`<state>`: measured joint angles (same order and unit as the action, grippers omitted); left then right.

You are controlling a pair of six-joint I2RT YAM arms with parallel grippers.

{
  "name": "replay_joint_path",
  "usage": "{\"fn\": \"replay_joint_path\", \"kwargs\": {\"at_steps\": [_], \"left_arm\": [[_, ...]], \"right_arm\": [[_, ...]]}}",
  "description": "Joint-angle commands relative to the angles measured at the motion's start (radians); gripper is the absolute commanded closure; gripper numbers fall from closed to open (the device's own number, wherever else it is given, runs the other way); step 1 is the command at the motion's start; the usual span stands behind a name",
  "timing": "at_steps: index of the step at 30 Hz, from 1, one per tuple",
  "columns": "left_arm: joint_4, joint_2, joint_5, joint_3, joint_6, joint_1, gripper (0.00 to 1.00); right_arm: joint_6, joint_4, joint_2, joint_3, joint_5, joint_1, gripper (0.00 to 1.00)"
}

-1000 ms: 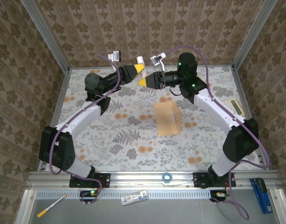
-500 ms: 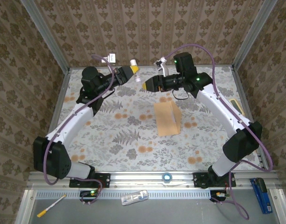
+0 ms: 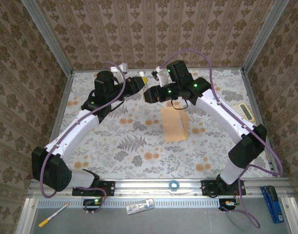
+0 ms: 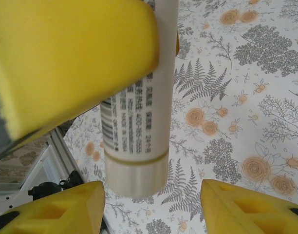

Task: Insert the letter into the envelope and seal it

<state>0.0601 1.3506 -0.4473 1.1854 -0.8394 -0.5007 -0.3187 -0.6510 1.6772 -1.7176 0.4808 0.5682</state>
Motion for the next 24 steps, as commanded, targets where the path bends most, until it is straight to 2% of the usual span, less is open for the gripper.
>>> {"fn": "replay_joint_path", "kwargs": {"at_steps": [1, 11, 20, 24], "left_arm": [[0.01, -0.033, 0.024, 0.012, 0.015, 0.002, 1.0], [0.065, -0.044, 0.016, -0.023, -0.025, 0.002, 1.0], [0.1, -0.039, 0.004, -0.036, -0.054, 0.002, 1.0], [0.11, -0.041, 0.004, -0.042, -0.061, 0.002, 1.0]], "right_arm": [[-0.02, 0.042, 0.024, -0.039, -0.014, 0.008, 0.46], [-0.052, 0.109, 0.028, -0.015, 0.019, 0.008, 0.58], [-0.066, 0.162, 0.031, -0.004, 0.042, 0.009, 0.59], [-0.065, 0.158, 0.037, -0.006, 0.051, 0.009, 0.63]]}}
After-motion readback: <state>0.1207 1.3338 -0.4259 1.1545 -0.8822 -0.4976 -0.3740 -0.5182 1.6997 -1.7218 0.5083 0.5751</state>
